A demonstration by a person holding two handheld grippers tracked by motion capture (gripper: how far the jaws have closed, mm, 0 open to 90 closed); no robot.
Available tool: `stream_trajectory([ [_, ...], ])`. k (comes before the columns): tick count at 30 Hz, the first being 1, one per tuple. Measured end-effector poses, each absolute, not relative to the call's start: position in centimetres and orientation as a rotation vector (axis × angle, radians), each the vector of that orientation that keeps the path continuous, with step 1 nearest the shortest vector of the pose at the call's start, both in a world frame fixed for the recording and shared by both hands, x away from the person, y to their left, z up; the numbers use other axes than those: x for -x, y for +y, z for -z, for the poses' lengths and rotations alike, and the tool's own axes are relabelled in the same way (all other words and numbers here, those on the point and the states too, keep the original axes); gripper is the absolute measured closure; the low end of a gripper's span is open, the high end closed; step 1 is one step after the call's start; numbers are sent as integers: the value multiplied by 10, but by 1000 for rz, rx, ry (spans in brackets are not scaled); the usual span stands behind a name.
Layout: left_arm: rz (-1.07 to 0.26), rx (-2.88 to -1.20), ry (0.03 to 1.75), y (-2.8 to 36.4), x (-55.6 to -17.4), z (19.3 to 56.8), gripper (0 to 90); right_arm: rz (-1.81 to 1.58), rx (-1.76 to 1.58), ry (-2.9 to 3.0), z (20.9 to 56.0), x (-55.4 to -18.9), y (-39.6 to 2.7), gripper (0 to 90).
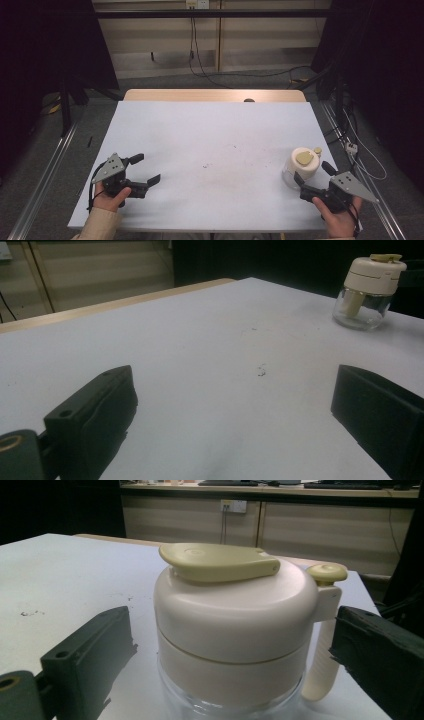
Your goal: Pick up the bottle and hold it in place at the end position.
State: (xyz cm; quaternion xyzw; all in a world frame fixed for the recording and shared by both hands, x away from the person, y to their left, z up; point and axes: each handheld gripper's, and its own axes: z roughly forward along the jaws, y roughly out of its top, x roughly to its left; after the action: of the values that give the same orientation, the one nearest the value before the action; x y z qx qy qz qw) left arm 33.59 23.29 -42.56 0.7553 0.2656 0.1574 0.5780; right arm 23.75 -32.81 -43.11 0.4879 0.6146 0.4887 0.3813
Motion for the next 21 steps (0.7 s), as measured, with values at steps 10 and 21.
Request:
stream_trajectory([
  [10, -362, -1769, 623, 232, -336, 426, 39, -1264, -1251, 1598, 438, -248, -324, 5],
  [21, -359, -1768, 626, 232, -336, 427, 39, -1235, -1286, 1600, 445, -261, -327, 0],
])
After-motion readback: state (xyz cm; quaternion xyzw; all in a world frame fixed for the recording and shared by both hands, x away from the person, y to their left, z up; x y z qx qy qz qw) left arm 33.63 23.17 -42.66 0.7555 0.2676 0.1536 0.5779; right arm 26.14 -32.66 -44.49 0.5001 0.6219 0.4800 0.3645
